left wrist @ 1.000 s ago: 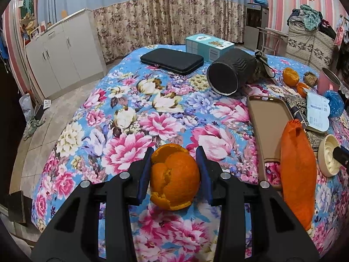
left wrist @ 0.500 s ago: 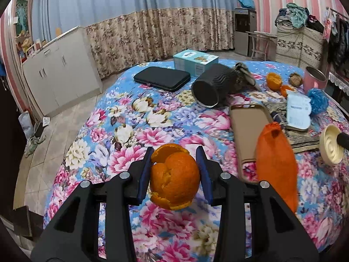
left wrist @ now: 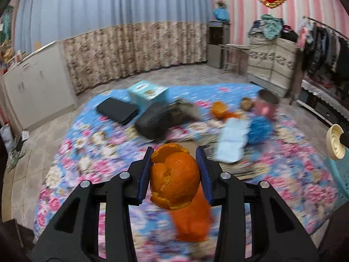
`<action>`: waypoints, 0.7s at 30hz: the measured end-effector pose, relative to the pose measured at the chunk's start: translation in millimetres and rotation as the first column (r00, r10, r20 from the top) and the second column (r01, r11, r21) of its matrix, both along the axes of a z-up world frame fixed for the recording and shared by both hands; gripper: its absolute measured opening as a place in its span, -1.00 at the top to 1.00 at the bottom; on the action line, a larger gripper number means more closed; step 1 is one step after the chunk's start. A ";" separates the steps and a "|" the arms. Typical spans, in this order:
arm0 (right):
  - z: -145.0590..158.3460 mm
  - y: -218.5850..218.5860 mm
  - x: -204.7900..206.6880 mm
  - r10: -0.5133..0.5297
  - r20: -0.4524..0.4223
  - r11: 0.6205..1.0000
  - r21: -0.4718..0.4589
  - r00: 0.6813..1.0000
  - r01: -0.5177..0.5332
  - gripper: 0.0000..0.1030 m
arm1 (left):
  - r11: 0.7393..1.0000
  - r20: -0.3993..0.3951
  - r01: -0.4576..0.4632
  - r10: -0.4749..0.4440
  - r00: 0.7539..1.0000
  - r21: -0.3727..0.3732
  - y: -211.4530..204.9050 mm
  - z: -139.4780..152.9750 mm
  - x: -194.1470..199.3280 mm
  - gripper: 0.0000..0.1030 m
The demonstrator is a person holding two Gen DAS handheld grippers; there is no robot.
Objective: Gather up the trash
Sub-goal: 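Carry the orange and lid to the blue basket and release both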
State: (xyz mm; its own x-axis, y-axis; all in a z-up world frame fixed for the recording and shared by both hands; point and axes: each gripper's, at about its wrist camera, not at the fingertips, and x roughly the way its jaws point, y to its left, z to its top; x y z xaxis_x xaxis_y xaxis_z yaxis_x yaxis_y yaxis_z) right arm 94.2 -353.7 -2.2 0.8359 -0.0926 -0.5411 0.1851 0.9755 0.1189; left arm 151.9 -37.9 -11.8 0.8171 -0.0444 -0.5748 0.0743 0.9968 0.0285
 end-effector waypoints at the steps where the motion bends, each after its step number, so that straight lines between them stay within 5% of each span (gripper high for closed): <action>1: 2.2 -9.8 -5.5 -0.018 0.003 1.000 -0.006 1.000 0.018 0.87 | 1.000 0.002 0.019 -0.019 1.000 -0.009 -11.5 2.8 0.2 0.25; 8: 7.1 -99.9 -54.5 -0.188 0.014 0.981 -0.041 0.982 0.188 0.87 | 0.977 0.004 0.201 -0.202 0.979 -0.071 -120.6 10.1 -4.1 0.25; 17: -6.4 -171.6 -96.9 -0.326 0.004 0.944 -0.061 0.946 0.325 0.87 | 0.874 0.041 0.466 -0.465 0.884 -0.138 -229.4 0.1 -30.7 0.25; 21: -14.8 -189.4 -103.6 -0.363 -0.005 0.931 -0.051 0.932 0.363 0.87 | 0.860 0.032 0.504 -0.503 0.864 -0.082 -263.0 -5.8 -36.0 0.25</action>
State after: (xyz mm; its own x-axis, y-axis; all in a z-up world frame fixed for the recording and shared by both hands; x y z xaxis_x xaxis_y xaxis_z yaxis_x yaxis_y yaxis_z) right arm -9.4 -543.1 -16.9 0.7327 -0.4144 -0.5398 0.5288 0.8460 0.0685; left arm 115.9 -300.9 -17.6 0.6755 -0.4992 -0.5427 0.5670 0.8222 -0.0506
